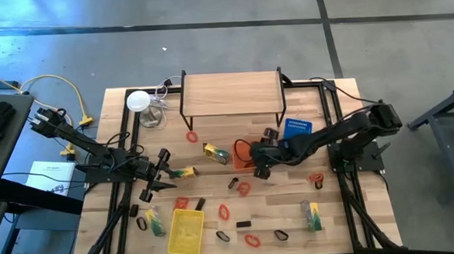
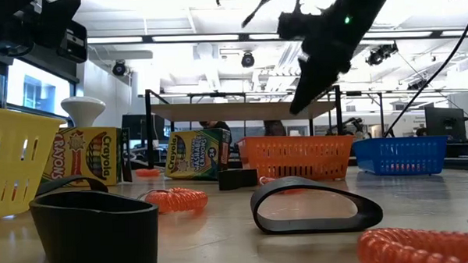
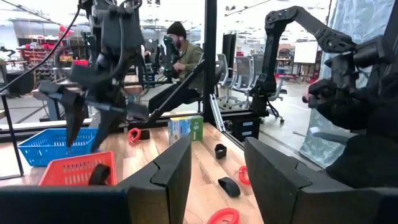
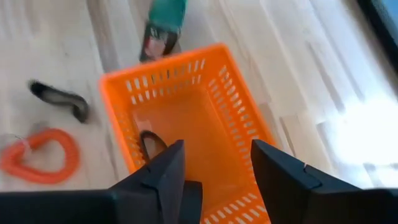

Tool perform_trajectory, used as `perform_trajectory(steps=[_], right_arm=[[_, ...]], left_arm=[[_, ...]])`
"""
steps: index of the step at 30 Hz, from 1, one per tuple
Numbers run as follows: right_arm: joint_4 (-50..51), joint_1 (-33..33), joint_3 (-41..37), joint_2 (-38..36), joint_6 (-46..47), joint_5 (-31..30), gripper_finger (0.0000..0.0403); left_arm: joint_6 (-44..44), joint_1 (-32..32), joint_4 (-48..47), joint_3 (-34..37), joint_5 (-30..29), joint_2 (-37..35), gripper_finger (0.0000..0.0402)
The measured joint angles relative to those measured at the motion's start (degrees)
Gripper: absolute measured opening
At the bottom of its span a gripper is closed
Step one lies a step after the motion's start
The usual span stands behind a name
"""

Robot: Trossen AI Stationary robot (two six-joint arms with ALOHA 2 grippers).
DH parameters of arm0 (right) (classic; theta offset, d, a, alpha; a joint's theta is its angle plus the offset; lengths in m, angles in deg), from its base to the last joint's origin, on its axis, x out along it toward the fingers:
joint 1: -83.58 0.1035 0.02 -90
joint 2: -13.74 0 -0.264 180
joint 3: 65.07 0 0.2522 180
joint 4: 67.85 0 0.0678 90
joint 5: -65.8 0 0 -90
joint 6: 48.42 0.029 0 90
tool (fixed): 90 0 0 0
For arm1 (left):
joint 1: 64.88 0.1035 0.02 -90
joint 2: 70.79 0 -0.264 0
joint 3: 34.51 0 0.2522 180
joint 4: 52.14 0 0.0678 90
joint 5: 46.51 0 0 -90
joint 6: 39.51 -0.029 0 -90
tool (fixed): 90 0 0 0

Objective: Pick & Place Office Desk Supplies
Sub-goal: Put the crayon box into the yellow bin

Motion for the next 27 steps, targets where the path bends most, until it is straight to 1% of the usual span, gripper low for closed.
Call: perform_trajectory(steps=[7, 12, 20, 23, 25, 27], right_arm=[[1.7, 3.9, 0.0, -8.0, 0.1, 0.1, 0.0159], [0.7, 7.8, 0.0, -12.1, 1.1, 0.1, 0.0152], [0.3, 14.3, 0.0, -13.0, 9.7, -0.5, 0.0144], [0.5, 15.7, 0.0, -13.0, 14.2, 1.0, 0.0144], [0.5, 16.4, 0.0, -13.0, 15.1, 1.9, 0.0144], [0.3, 17.3, 0.0, -13.0, 15.4, 1.5, 0.0144]], left_arm=[[0.0, 0.0, -0.7, 0.0, 0.0, 0.0, 0.0145], [0.0, 0.0, -1.0, 0.0, 0.0, 0.0, 0.0145], [0.2, 0.0, -1.0, 0.0, 0.0, 0.0, 0.0145], [0.2, 0.0, -1.0, 0.0, 0.0, 0.0, 0.0145], [0.2, 0.0, -1.0, 0.0, 0.0, 0.0, 0.0145], [0.1, 0.0, -1.0, 0.0, 0.0, 0.0, 0.0145]])
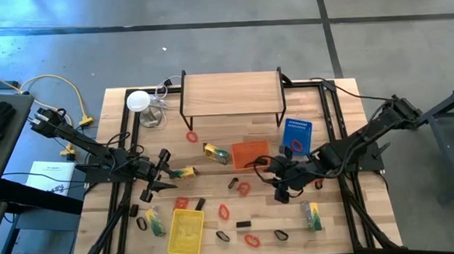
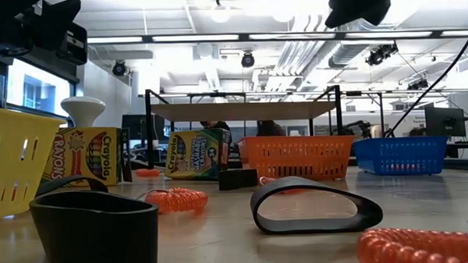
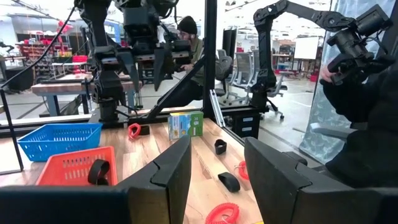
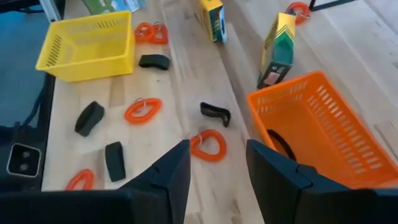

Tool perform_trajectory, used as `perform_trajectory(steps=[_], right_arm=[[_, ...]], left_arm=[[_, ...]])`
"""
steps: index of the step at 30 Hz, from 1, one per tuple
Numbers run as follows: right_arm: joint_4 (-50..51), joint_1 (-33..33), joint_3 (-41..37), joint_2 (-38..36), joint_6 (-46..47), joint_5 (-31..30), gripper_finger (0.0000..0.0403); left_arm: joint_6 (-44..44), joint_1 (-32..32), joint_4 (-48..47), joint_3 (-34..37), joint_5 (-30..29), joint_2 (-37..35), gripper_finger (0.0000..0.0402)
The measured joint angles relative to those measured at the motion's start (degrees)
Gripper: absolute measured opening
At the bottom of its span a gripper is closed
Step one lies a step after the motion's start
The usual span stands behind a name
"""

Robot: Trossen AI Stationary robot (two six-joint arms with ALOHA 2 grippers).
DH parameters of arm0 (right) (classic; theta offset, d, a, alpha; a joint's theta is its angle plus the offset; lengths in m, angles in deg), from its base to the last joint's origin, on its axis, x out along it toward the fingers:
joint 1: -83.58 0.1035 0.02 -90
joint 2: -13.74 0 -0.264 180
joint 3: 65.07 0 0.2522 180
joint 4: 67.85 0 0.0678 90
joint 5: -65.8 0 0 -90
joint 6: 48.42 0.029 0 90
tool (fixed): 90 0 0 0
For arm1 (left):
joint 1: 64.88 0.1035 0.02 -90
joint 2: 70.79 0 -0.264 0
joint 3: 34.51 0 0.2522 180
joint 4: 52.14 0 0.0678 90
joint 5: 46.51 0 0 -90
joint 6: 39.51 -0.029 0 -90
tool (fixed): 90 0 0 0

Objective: Pick & Place Office Desk Supplies
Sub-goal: Put the crayon box into the yellow bin

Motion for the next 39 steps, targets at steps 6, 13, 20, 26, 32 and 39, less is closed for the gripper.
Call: perform_trajectory(steps=[6, 13, 20, 26, 32, 39], right_arm=[[-4.6, 1.8, 0.0, 0.7, 1.0, -1.9, 0.0145], [-9.8, 1.4, 0.0, 0.6, -6.2, -1.8, 0.0154], [-11.0, 0.8, 0.0, 0.6, -7.9, -1.6, 0.0196], [-11.5, 0.9, 0.0, 0.6, -9.7, -0.5, 0.0269], [-12.1, 1.0, 0.0, 0.6, -7.1, 7.9, 0.0313], [-7.8, 1.2, 0.0, 0.6, 9.7, 20.2, 0.0314]], left_arm=[[-0.1, 0.0, 0.0, 0.0, 0.0, 0.0, 0.0145], [0.0, 0.0, 0.0, 0.0, 0.0, 0.0, 0.0145], [0.2, 0.0, -0.2, 0.0, 0.0, 0.0, 0.0145], [-0.1, 0.0, -0.2, 0.0, 0.0, 0.0, 0.0145], [-0.1, 0.0, -0.2, 0.0, 0.0, 0.0, 0.0145], [-0.1, 0.0, -0.2, 0.0, 0.0, 0.0, 0.0145]])
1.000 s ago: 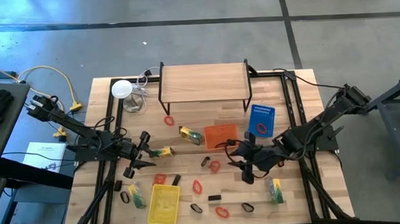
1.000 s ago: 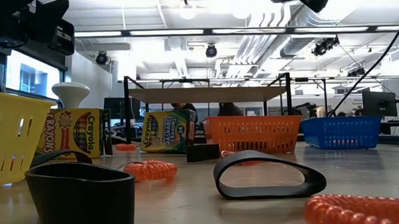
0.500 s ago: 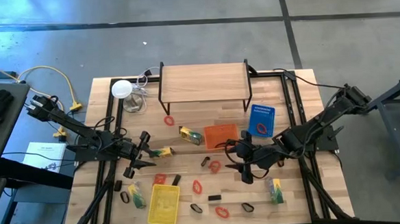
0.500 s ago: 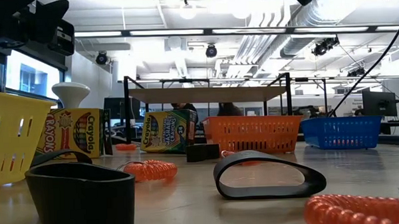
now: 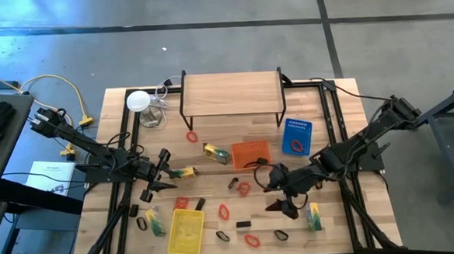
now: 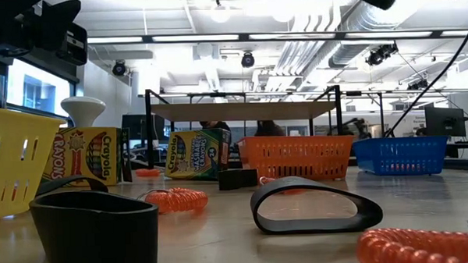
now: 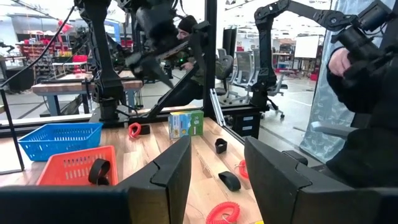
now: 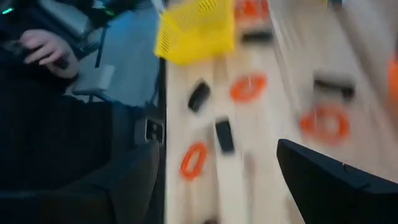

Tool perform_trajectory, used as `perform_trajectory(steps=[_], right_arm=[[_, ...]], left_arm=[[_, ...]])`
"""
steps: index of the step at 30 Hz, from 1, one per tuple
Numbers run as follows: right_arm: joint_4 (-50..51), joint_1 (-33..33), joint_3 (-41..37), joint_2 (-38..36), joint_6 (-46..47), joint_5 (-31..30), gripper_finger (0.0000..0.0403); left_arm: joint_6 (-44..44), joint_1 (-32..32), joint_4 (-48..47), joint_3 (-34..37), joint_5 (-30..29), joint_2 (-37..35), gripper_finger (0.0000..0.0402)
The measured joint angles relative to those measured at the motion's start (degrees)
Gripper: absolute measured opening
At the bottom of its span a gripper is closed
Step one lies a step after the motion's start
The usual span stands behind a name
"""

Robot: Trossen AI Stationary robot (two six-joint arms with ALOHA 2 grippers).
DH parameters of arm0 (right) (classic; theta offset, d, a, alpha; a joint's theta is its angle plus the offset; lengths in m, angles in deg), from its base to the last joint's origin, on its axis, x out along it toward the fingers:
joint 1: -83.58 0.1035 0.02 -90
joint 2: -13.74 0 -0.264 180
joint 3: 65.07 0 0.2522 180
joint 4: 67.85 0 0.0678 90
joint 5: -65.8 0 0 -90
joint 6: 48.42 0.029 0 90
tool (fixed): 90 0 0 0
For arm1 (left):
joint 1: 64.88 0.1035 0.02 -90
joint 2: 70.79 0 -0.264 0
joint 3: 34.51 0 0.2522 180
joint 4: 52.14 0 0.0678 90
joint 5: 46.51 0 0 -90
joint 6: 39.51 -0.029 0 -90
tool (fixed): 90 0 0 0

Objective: Pick & Place Office Desk Supplies
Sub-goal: Put the crayon box into the yellow bin

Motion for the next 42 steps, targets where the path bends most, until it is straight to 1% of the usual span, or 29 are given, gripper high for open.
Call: perform_trajectory(steps=[5, 9, 13, 20, 23, 26, 29, 32, 36, 42], right_arm=[[11.7, 2.0, 0.0, 0.0, 21.3, 6.4, 0.0309], [18.9, 5.0, 0.0, 0.0, 37.2, 8.4, 0.0309], [18.6, 9.0, 0.0, 0.0, 49.5, 12.1, 0.0309], [17.2, 14.9, 0.0, 0.0, 67.3, 18.2, 0.0309], [18.8, 17.5, 0.0, 0.0, 74.3, 17.3, 0.0309], [22.0, 19.2, 0.0, 0.3, 77.8, 14.0, 0.0309], [25.6, 19.4, 0.0, 1.7, 78.5, 11.6, 0.0309], [28.8, 19.8, 0.0, 3.0, 78.2, 11.4, 0.0309], [32.0, 19.1, 0.0, 4.5, 78.1, 12.9, 0.0309], [32.5, 18.1, 0.0, 6.7, 78.2, 12.2, 0.0309]], left_arm=[[0.0, 0.0, 0.0, 0.0, 0.0, 0.0, 0.0145], [0.0, 0.0, 0.0, 0.0, 0.0, 0.0, 0.0145], [0.0, 0.0, 0.0, 0.0, 0.0, 0.0, 0.0145], [0.0, 0.0, 0.2, 0.0, 0.0, 0.0, 0.0145], [0.0, 0.0, 0.2, 0.0, 0.0, 0.0, 0.0145], [0.0, 0.0, 0.1, 0.0, 0.0, 0.0, 0.0145], [0.0, 0.0, 0.1, 0.0, 0.0, 0.0, 0.0145], [0.1, 0.0, 0.2, 0.0, 0.0, 0.0, 0.0145], [0.3, 0.0, 0.0, 0.0, 0.0, 0.0, 0.0145], [0.4, 0.0, 0.0, 0.0, 0.0, 0.0, 0.0145]])
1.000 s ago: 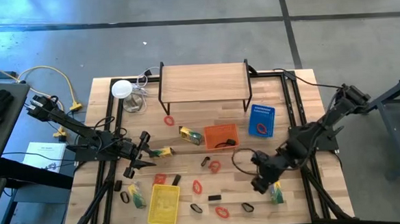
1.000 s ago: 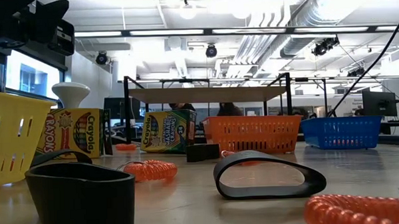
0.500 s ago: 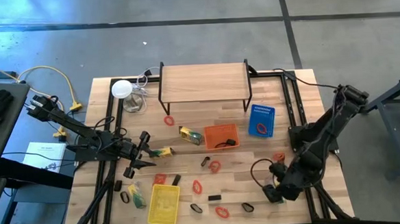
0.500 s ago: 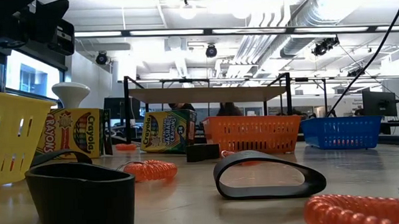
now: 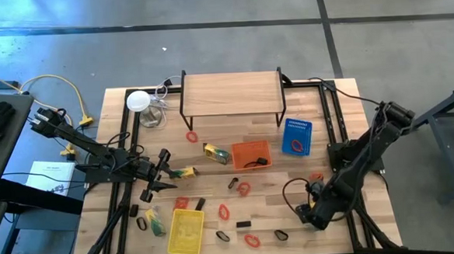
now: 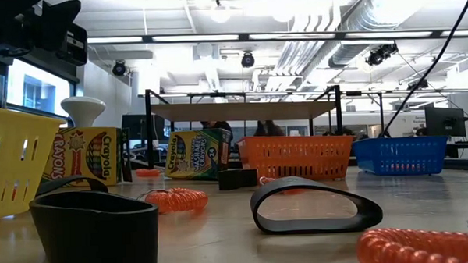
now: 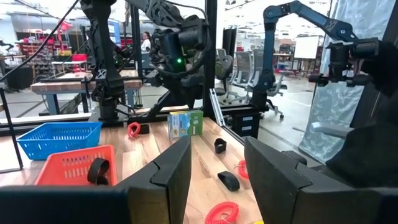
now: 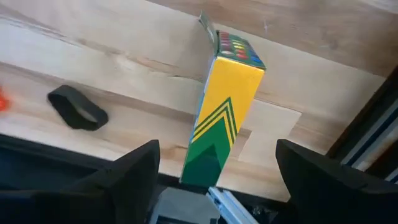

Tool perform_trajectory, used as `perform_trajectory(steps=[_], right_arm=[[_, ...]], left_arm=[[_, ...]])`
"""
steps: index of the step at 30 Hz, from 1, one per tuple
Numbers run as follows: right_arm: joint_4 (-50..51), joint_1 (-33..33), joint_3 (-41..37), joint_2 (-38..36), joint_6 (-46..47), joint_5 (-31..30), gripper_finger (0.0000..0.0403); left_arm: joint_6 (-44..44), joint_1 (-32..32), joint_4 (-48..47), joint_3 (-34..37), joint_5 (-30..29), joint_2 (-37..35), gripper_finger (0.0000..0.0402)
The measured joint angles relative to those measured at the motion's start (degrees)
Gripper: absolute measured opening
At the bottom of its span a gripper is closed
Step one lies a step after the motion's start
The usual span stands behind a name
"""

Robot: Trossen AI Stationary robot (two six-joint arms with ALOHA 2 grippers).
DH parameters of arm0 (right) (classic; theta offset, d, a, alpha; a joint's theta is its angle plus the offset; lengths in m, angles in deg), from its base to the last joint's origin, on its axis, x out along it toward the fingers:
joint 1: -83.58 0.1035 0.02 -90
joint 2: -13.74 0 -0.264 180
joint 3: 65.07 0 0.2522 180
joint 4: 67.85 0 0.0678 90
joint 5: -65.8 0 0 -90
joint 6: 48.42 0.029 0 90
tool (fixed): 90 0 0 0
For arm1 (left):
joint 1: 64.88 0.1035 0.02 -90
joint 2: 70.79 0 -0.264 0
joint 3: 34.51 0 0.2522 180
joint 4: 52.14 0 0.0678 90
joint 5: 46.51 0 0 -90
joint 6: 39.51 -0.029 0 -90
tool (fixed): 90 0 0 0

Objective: Pick & Place Office Desk Supplies
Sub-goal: Put the crayon box into the yellow bin

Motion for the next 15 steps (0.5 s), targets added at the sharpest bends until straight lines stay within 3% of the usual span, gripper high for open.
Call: perform_trajectory(steps=[7, 15], right_arm=[[0.1, 0.0, 0.0, 6.0, -1.5, 5.1, 0.0309], [-0.7, -0.1, 0.0, 10.3, -8.3, 3.6, 0.0308]], left_arm=[[0.0, 0.0, -0.5, 0.0, 0.1, 0.0, 0.0145], [0.0, 0.0, -0.5, 0.0, 0.2, 0.0, 0.0145]])
